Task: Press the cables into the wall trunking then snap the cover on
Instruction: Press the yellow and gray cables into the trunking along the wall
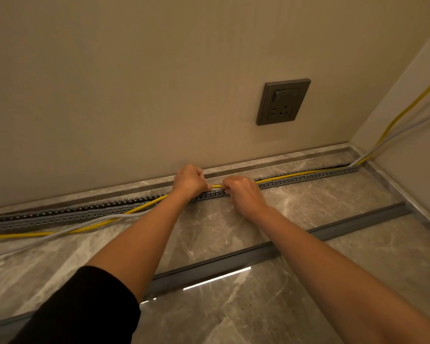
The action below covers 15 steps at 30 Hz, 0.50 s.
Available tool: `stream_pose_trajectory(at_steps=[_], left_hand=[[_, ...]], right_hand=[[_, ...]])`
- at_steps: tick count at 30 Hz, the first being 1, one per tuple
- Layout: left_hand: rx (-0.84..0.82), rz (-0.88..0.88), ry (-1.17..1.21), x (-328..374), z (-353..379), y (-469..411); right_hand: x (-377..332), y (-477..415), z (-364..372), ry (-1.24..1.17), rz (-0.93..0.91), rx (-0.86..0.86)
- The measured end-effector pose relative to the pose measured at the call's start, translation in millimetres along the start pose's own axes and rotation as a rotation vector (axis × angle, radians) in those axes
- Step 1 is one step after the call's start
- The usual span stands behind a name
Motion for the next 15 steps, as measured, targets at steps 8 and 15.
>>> stream_pose_trajectory(at_steps=[8, 15], left_hand=[[-0.029, -0.027, -0.03, 1, 3, -4], [-0.011, -0.09, -0.132, 8, -2, 0]], right_hand=[[-2, -5, 1, 0.05, -0.03, -0.065], [1, -4, 5, 0.081, -0.058, -0.096]])
Point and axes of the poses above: each hand's wrist, its own y-axis away from the middle knuckle, its own z-axis out of the palm, x = y × z, the point moved 10 cm from there along -y, towards the middle knuckle, and after that the axes turned 7 degrees about -y, right-handed, at the moved point
